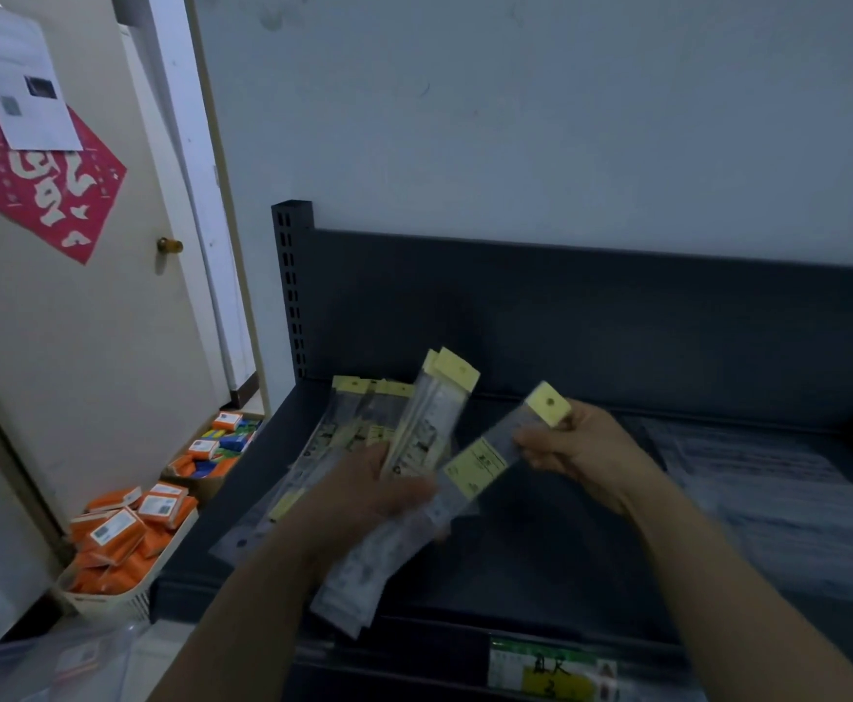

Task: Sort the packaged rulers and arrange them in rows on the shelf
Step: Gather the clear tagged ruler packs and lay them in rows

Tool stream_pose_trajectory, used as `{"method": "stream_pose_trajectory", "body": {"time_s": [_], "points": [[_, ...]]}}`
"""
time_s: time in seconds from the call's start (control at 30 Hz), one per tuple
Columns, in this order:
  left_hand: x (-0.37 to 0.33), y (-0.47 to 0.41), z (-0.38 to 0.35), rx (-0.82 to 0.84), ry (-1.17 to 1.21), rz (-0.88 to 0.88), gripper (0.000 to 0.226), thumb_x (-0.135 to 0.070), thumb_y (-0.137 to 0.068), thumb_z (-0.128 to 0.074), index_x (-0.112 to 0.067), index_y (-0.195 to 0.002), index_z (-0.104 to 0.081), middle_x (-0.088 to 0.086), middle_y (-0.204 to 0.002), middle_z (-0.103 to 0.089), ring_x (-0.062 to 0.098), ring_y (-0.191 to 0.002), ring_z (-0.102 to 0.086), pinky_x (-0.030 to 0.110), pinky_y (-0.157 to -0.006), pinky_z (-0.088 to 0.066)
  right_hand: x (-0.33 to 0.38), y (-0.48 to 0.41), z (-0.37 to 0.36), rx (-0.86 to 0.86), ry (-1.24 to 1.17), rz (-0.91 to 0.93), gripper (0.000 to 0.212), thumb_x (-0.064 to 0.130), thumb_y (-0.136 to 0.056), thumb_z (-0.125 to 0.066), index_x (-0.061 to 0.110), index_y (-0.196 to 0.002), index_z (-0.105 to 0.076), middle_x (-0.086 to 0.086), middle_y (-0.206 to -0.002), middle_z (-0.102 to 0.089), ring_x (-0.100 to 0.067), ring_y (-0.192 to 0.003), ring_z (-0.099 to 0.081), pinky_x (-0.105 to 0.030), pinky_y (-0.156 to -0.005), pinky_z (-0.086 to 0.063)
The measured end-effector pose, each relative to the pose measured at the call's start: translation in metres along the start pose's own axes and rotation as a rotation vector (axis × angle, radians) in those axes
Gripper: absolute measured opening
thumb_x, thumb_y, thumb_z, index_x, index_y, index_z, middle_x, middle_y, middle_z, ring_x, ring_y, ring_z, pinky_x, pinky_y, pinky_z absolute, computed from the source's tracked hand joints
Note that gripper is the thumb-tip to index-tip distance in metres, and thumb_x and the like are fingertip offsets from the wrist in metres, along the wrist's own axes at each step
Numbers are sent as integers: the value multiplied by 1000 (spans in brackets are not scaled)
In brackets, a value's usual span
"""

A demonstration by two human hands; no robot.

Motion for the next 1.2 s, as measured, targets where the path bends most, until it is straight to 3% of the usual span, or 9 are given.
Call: {"method": "stream_pose_trajectory", "body": {"time_s": [0.07,0.13,0.27,0.33,0.43,0.53,0.77,1.03,1.2], "points": [[4,2,-3,67,71,9,22,-13,-85,-69,-7,-104,-61,19,-89,-73,27,-76,-70,29,-59,-54,-2,-6,-21,-4,-87,38,26,-4,-81,-68,-1,-106,-61,-22,-99,-69,-28,-84,-68,-29,-74,-59],[7,1,0,-18,171,-5,30,-11,-82,-71,-4,-109,-59,21,-91,-72,28,-75,-69,31,-56,-53,-4,-11,-40,-12,-14,26,43,6,-83,-69,-2,-123,-54,-18,-101,-68,-26,-87,-68,-30,-77,-58],[11,-4,18,-313,418,2,22,-2,-91,-57,0,-113,-58,19,-96,-72,26,-75,-73,32,-58,-56,-15,-13,-64,-41,743,-25,71,42,-75,-76,6,-129,-48,-5,-108,-62,-14,-88,-58,-28,-78,-50],[14,-4,26,-378,485,-12,24,2,-95,-48,-2,-117,-55,17,-99,-70,28,-77,-73,34,-59,-56,-21,-17,-69,-43,853,-40,61,49,-69,-79,8,-110,-59,-4,-96,-62,-16,-83,-58,-31,-72,-50],[17,-2,29,-402,500,-9,26,3,-95,-46,-5,-119,-55,17,-103,-69,27,-78,-73,33,-58,-56,-19,-20,-71,-19,774,-101,36,37,-67,-83,9,-75,-61,-9,-71,-51,-18,-64,-49,-30,-57,-36],[17,0,25,-390,468,4,21,1,-95,-48,-5,-112,-58,17,-101,-69,23,-76,-71,32,-60,-56,-14,-18,-65,-16,672,-163,37,26,-69,-83,-6,-83,-71,-10,-65,-59,-14,-55,-54,-25,-54,-42],[16,-1,14,-384,426,5,12,-13,-93,-59,-5,-101,-64,11,-84,-71,12,-59,-64,22,-52,-53,-18,-11,-45,-5,391,-194,8,13,-83,-70,8,-83,-63,-3,-61,-55,-12,-52,-47,-21,-46,-41],[7,-25,-10,-395,433,-52,19,-17,-78,-77,-7,-83,-62,9,-69,-61,20,-57,-53,29,-51,-47,-5,27,-3,38,31,-48,11,6,-87,-65,11,-80,-57,-2,-62,-61,-7,-51,-56,-18,-45,-44],[-13,-36,-41,-327,427,-54,15,-19,-81,-75,-9,-80,-65,6,-66,-61,16,-56,-54,23,-46,-47,-1,61,45,128,55,-21,11,-3,-86,-60,4,-93,-55,-8,-60,-62,-10,-45,-55,-17,-41,-41]]}}
Point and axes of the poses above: each hand's wrist, its own y-axis away from the middle knuckle, its own z-axis out of the back of the hand, x = y × z, the point moved 1 cm from there along -y, towards the middle knuckle
